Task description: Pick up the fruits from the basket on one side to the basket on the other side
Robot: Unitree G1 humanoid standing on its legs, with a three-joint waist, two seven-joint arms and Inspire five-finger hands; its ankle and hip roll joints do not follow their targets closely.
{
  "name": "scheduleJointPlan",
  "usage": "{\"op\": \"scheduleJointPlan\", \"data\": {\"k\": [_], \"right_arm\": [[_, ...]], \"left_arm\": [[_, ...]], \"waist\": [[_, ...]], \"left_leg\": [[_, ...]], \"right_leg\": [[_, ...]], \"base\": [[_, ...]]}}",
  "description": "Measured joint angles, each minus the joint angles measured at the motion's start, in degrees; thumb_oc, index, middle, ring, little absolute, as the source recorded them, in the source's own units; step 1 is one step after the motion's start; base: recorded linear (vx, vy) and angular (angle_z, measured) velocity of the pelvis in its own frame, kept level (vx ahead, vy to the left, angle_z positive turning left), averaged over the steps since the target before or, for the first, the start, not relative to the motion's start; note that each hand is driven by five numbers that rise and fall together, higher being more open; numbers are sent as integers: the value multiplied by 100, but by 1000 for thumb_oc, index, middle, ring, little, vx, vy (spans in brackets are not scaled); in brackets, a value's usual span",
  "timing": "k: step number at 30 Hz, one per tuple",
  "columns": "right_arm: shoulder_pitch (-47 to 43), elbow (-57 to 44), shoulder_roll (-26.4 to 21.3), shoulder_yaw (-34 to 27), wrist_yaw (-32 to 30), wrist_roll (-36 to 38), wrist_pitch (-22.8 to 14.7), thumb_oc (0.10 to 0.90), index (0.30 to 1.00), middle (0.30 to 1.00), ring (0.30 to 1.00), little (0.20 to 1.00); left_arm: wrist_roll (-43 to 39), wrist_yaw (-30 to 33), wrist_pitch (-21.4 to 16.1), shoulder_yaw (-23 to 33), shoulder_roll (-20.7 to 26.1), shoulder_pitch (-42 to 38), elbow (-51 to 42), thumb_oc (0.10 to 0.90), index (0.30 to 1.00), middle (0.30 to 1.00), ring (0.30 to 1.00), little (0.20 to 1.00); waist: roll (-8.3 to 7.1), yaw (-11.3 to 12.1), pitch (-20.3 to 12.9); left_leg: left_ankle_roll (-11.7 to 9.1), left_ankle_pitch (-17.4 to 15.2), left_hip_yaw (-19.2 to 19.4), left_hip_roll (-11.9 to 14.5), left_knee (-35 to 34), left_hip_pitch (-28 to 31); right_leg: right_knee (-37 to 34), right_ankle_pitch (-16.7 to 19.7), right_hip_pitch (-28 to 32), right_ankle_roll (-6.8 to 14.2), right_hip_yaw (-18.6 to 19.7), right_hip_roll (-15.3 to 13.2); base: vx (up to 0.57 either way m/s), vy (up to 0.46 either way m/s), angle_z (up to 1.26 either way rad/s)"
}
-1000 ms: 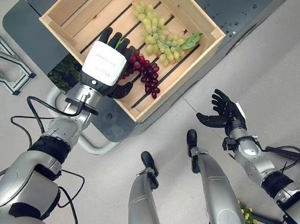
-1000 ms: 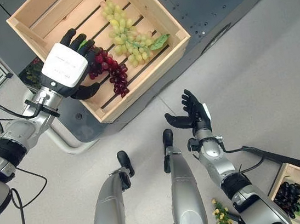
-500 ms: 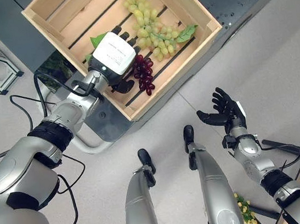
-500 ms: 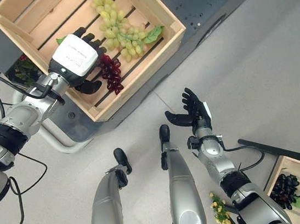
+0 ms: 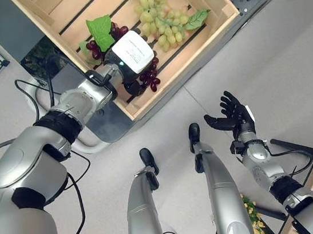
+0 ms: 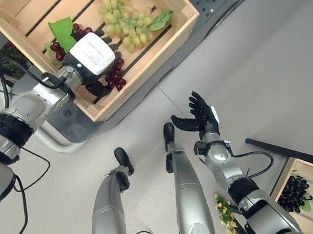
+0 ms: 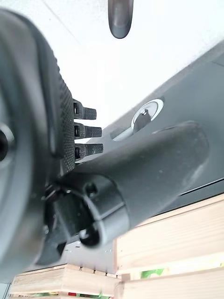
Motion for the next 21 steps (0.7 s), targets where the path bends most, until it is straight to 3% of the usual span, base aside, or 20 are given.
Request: {"op": "scheduleJointPlan", "data": {"k": [6,10,11,12,15,19,20,21], "right_arm": [[-65,-2,40,14,0,18,-6,800,900,900,900,900],[-158,-33,44,22,-37,186,-48,800,900,900,900,900],[-158,-68,45,26,-63,185,-50,800,900,900,900,900],[-160,-84,47,29,-76,185,-52,800,900,900,900,900],[-102,-293,48,36,-143,184,-85,800,900,900,900,900],[-45,-403,39,33,-195,184,-118,800,900,900,900,900],[-51,-432,48,37,-201,184,-126,800,900,900,900,900],[23,-475,51,36,-201,181,-136,800,900,900,900,900]], "left_arm": [[2,-291,43,3,-5,-216,-63,800,900,900,900,900],[4,-534,512,0,-19,-299,-173,800,900,900,900,900],[0,-620,710,-1,-39,-325,-187,507,460,460,460,460],[-7,-646,825,1,-47,-327,-187,400,300,300,300,300],[-142,-601,1089,0,29,-327,-183,400,300,300,300,300],[-170,-361,1535,7,121,-224,-115,400,300,300,300,300],[-156,-276,1557,57,129,-211,-61,400,300,300,300,300],[-139,-136,1564,116,135,-207,-60,400,300,300,300,300]], "waist": [[-32,38,-12],[-58,45,-34],[-66,44,-37],[-70,47,-40],[-73,45,-40],[-78,91,-44],[-72,97,-46],[-83,13,-50]], "left_leg": [[17,-9,10,-10,20,-180],[20,-8,27,-36,-134,-266],[20,-8,26,-46,-188,-289],[20,-8,27,-53,-221,-296],[18,-8,30,-34,-339,-319],[50,25,-122,-91,-151,-270],[81,45,-77,-21,-148,-292],[46,66,-76,-20,-91,-329]], "right_leg": [[-201,66,-97,106,13,8],[-508,130,-115,217,-24,3],[-582,130,-121,224,-28,-1],[-615,123,-130,235,-30,-6],[-535,-21,-218,430,-49,0],[-499,-38,-280,455,-69,44],[92,-121,-367,293,-19,54],[404,-361,-282,-81,7,37]], "base": [[-14,-3,-3],[-10,-3,-3],[0,0,0],[0,0,0],[-24,5,0],[-19,11,-14],[-17,6,13],[-19,1,32]]}}
